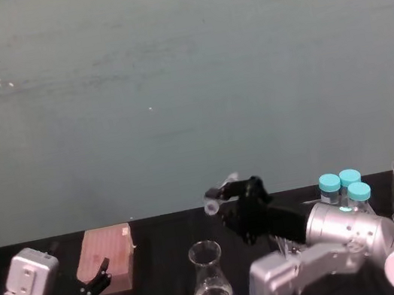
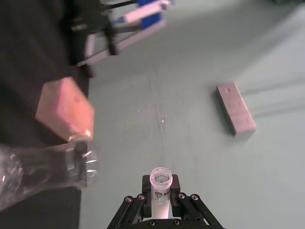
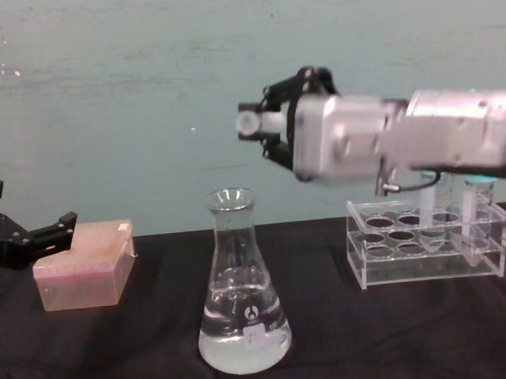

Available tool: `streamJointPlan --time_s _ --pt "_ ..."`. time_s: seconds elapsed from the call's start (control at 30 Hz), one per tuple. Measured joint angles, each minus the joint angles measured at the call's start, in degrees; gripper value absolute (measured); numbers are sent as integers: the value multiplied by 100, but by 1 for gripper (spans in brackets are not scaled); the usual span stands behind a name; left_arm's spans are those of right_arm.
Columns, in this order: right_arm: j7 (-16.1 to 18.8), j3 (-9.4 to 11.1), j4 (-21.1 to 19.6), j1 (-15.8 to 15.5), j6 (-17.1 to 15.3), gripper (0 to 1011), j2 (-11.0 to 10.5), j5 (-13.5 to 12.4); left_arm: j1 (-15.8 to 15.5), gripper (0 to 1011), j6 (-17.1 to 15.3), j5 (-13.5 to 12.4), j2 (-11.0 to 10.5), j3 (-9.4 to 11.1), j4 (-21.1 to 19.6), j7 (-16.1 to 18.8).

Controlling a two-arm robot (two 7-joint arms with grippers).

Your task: Pour the liquid from the test tube into the beaker using one hand.

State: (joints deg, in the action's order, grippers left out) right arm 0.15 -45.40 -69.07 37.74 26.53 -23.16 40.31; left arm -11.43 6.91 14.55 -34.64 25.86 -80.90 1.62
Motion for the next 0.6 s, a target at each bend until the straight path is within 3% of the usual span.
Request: streamJointPlan --time_s 0.03,0.1,0.13,0.2,0.23,0.3,0.33,0.43,0.6 --pt "239 155 -99 -84 -34 224 1 -406 0 1000 0 0 0 0 0 0" --pt "452 313 -219 -178 -90 224 -1 -800 0 1000 0 0 0 0 0 0" --pt "677 475 -347 -287 -164 224 -8 -1210 0 1000 0 0 0 0 0 0" --pt "908 643 -472 -398 -274 224 -11 -1656 0 1000 0 0 0 0 0 0" --pt "1145 831 -595 -512 -432 224 -9 -2130 0 1000 0 0 0 0 0 0" --pt "1344 1016 -695 -623 -610 224 3 -2571 0 1000 0 0 0 0 0 0" --pt "1486 1178 -764 -715 -790 224 23 -2955 0 1000 0 0 0 0 0 0" --pt "1702 1492 -872 -894 -1110 224 64 -3551 0 1000 0 0 0 0 0 0" --pt "1842 1858 -961 -1108 -1492 224 116 -4151 0 1000 0 0 0 0 0 1"
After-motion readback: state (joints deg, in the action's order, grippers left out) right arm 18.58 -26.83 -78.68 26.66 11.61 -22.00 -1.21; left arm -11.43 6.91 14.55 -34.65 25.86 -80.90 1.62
